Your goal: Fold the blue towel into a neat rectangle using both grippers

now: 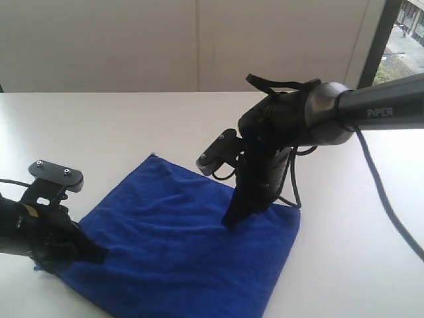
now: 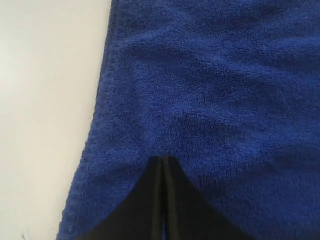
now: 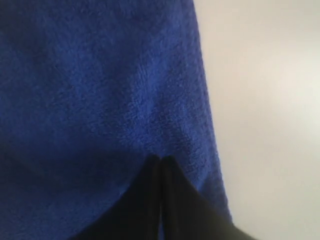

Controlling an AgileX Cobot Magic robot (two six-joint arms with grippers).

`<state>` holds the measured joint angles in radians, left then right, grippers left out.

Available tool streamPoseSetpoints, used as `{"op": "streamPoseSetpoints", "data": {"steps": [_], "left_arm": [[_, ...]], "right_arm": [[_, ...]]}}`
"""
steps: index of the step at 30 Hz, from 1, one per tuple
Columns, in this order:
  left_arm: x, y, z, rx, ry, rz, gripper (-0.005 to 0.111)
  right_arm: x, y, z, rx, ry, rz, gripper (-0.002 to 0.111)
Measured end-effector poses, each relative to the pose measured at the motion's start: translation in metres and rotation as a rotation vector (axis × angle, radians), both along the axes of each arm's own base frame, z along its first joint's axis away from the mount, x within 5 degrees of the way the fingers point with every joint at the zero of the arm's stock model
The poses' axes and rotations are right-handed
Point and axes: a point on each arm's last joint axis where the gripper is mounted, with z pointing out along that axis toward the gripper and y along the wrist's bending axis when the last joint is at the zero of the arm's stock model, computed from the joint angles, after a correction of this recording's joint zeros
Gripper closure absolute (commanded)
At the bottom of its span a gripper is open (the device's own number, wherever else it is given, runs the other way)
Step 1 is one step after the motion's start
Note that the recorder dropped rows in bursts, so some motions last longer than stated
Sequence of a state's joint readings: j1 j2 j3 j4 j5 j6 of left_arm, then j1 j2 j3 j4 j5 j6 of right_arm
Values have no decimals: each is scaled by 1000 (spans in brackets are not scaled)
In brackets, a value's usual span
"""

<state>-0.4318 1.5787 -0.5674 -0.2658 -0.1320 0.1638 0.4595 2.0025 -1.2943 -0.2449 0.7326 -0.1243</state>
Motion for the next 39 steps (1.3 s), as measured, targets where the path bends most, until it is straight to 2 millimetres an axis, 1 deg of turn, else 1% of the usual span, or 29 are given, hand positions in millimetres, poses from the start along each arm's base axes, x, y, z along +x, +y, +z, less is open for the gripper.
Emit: {"op": "streamPoseSetpoints", "data": {"steps": [7, 12, 19, 24, 26, 27, 29, 30, 31, 32, 33, 34, 35, 36, 37, 38, 39], "left_arm": [[10, -4, -5, 24, -11, -30, 107], [21, -9, -3, 43, -37, -73, 107], [34, -15, -5, 67, -48, -119, 107], [34, -15, -4, 68, -47, -124, 107], [32, -15, 2, 62, -53, -127, 107], [32, -15, 6, 58, -58, -128, 107], [28, -14, 15, 49, -56, -135, 107], [23, -14, 23, 42, -48, -143, 107], [21, -13, 27, 39, -44, -147, 107], [18, -12, 37, 27, -69, -149, 107], [16, -11, 42, 21, -82, -149, 107], [11, -9, 52, 8, -114, -149, 107], [8, -8, 57, 2, -123, -148, 107], [0, -4, 64, -15, -139, -138, 107], [-5, -2, 65, -19, -140, -136, 107], [-14, 2, 64, -23, -128, -127, 107], [-21, 5, 58, -25, -109, -112, 107]], "right_arm": [[-11, -5, -16, -24, 43, 21, 108], [-16, -7, -18, -14, 29, 32, 108], [-16, -7, -18, -10, 26, 32, 108], [-16, -6, -12, 11, -5, 35, 108], [-17, -7, -4, 19, -14, 29, 108], [-17, -6, 2, 28, -32, 29, 108], [-12, -4, 22, 61, -95, 30, 108], [-5, 1, 42, 110, -169, 35, 108], [0, 4, 52, 139, -205, 42, 108], [10, 13, 68, 198, -252, 69, 108], [14, 18, 70, 217, -257, 82, 108], [27, 29, 72, 258, -267, 116, 108], [34, 34, 73, 271, -277, 133, 108], [50, 44, 65, 293, -272, 160, 108], [56, 48, 61, 295, -266, 175, 108], [71, 57, 49, 295, -245, 205, 108], [81, 64, 36, 297, -217, 224, 108]]}}
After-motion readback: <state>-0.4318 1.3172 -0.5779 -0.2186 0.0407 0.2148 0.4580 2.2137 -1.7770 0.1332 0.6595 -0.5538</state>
